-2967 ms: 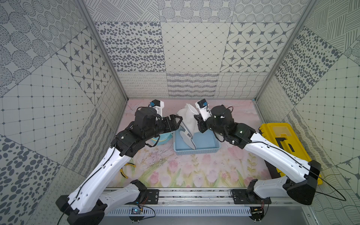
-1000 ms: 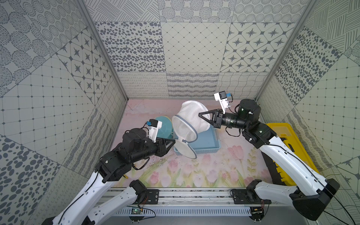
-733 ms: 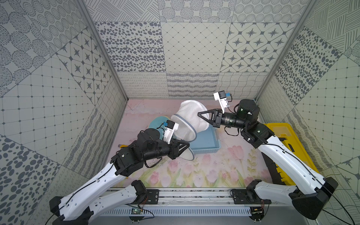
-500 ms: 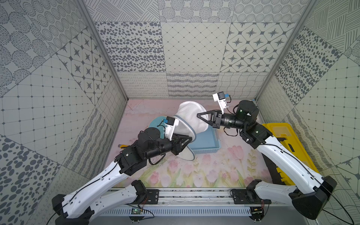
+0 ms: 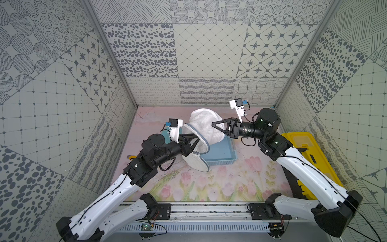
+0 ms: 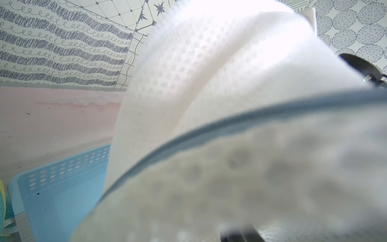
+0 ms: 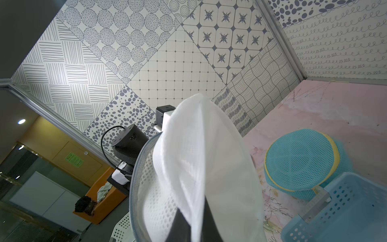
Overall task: Turn the laundry bag inside out
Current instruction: Turn over the laundry bag.
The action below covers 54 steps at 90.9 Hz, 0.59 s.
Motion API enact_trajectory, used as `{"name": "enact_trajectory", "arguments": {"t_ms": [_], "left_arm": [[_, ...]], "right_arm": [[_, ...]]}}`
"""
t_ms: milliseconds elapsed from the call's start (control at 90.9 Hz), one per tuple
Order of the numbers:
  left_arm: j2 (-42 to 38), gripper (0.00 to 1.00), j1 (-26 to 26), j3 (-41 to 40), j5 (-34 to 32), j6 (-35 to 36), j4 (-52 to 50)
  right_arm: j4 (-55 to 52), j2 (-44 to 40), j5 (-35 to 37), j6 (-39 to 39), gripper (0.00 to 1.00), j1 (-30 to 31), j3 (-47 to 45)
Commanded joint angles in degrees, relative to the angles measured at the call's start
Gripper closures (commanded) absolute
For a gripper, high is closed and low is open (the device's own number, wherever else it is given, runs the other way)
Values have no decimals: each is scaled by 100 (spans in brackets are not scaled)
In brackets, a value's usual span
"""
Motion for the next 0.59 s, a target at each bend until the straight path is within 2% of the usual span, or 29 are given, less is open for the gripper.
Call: {"name": "enact_trajectory", "arguments": {"t_ms": [0,198,308,418,583], "left_arm": [[19,49,155,-108,326,27,852],[149,45,226,-254,654,-171,1374],[123,37,346,-290,643,-215,1487],[104,23,619,-514,1053,-517,1995],[443,17,850,-683,1831,-1100,2961]], "right_arm": [[546,-174,-179,161,100,-39,-68],[1303,-49,-374,689,100,-32,-237],[1512,-55,-446,864,100,-44,-258],[1723,-71,-535,1051,100,-30,-276],[2484,-2,-607,1592,100,-31,-388]]}}
